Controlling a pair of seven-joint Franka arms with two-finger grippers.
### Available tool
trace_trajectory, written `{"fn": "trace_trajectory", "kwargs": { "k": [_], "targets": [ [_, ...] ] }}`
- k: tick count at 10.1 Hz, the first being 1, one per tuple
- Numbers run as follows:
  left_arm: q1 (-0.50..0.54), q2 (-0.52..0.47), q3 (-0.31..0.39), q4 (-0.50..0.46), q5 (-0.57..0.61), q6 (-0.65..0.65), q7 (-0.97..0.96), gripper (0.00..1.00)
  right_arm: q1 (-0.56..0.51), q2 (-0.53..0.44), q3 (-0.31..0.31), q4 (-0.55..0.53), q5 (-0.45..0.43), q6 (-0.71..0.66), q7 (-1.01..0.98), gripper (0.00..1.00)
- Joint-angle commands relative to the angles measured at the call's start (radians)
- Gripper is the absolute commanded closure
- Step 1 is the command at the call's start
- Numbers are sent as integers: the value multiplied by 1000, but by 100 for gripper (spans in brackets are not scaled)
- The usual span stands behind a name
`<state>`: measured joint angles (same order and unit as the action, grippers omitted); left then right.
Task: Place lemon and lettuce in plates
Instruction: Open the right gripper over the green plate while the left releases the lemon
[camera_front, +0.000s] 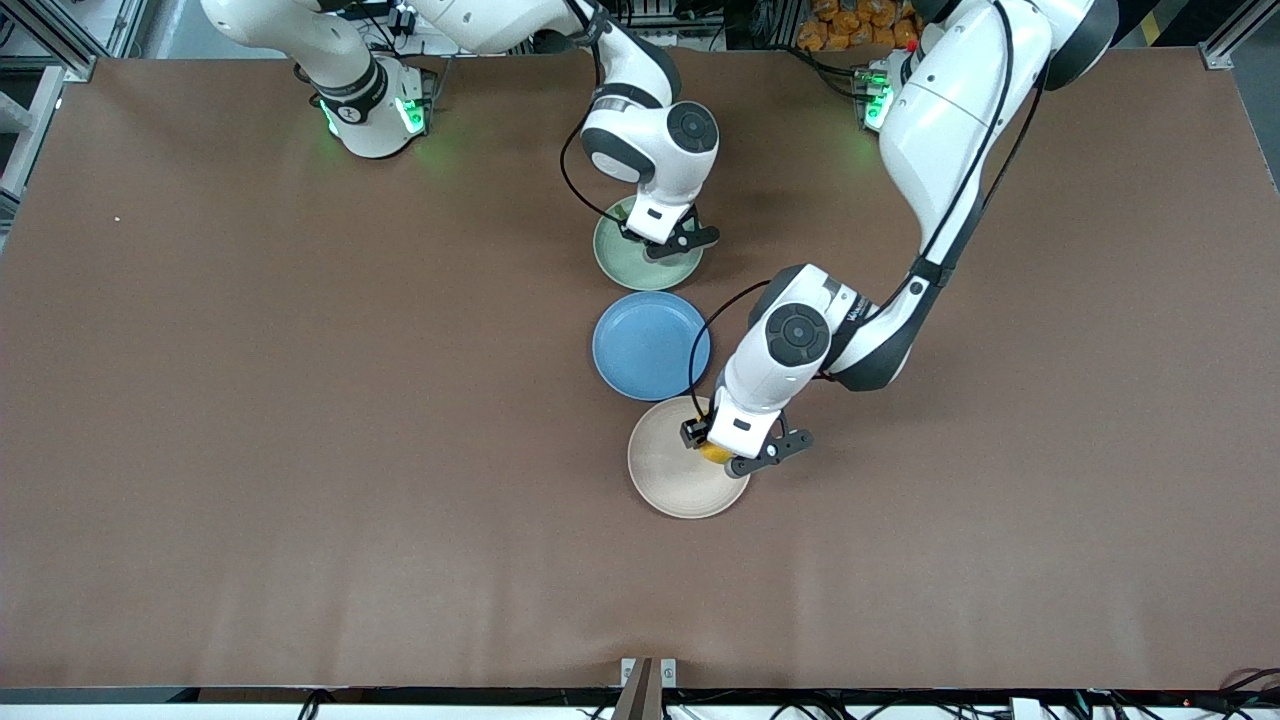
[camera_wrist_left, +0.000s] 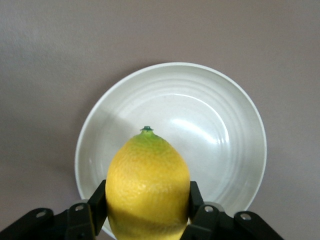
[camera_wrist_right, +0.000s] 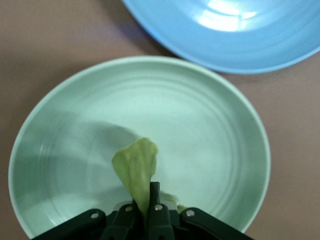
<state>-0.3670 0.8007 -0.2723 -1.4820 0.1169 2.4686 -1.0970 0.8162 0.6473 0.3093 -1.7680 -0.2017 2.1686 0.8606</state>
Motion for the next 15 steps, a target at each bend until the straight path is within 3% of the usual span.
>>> {"fn": "trace_trajectory", "kwargs": {
  "k": [1,4,8,13,15],
  "targets": [
    [-42,34,31,26,-6,76,-102,0,-5,-6,14,12,-39,-12,29,0],
    [-35,16,45,26,62,76,-48,0,-67,-63,52,15,-42,-113,-11,0],
    [52,-21,50,22,81,43,23,0,-167,-165,68,15,-32,-191,-89,0],
    [210,-141,45,20,76,-264,299,0,-277,-283,71,15,34,-303,-235,0],
    [290,-216,39,-44,64,-362,420,0,-354,-327,71,24,53,-300,-273,0]
  ]
}}
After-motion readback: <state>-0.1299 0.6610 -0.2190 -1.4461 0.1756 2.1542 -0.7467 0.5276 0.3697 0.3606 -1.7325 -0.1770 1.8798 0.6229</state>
